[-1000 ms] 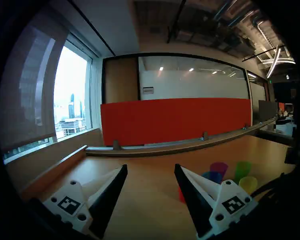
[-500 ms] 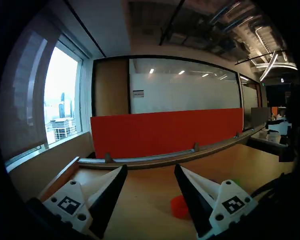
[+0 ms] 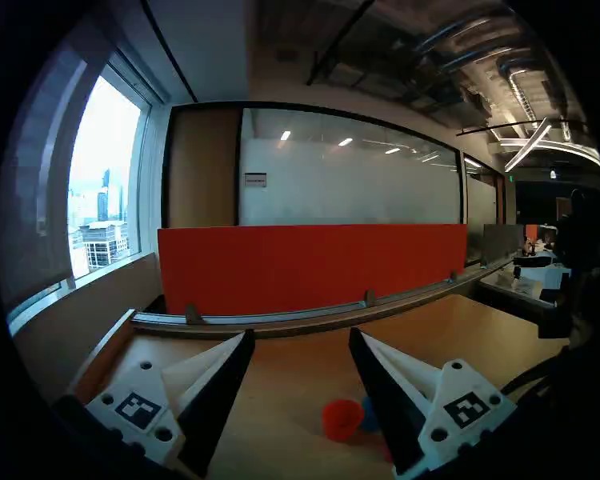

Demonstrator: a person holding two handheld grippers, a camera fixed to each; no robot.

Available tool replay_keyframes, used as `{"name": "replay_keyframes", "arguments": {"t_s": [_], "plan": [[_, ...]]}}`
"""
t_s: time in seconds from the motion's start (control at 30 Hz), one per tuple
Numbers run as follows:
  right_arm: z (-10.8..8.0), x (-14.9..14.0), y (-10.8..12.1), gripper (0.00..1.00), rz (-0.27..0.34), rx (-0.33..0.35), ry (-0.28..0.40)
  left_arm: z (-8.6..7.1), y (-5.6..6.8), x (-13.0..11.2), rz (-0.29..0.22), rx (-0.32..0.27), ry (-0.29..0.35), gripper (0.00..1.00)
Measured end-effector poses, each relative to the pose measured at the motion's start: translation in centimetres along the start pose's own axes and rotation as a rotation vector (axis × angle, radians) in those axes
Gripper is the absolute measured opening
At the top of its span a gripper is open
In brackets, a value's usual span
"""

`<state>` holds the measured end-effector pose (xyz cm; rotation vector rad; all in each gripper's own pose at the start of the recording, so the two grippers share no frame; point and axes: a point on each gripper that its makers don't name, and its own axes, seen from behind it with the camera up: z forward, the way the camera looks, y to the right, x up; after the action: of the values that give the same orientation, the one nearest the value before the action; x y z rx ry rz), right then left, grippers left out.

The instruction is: Pour water

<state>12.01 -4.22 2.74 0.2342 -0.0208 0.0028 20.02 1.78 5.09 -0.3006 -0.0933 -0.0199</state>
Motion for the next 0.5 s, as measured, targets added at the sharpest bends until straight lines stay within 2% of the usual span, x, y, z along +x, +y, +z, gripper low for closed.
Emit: {"name": "replay_keyframes", "arguments": {"t_s": [0.3, 0.5], "plan": [[0.4, 1.5, -2.8, 0.99, -0.024, 0.135, 0.038, 0.3, 3.2, 1.2, -0.047, -0.172, 0.025, 0.87], [0.6, 2.3, -5.2, 0.99, -0.025, 0.216, 0.056, 0.3, 5.2, 2.0, -0.047, -0.267, 0.036, 0.87]]}}
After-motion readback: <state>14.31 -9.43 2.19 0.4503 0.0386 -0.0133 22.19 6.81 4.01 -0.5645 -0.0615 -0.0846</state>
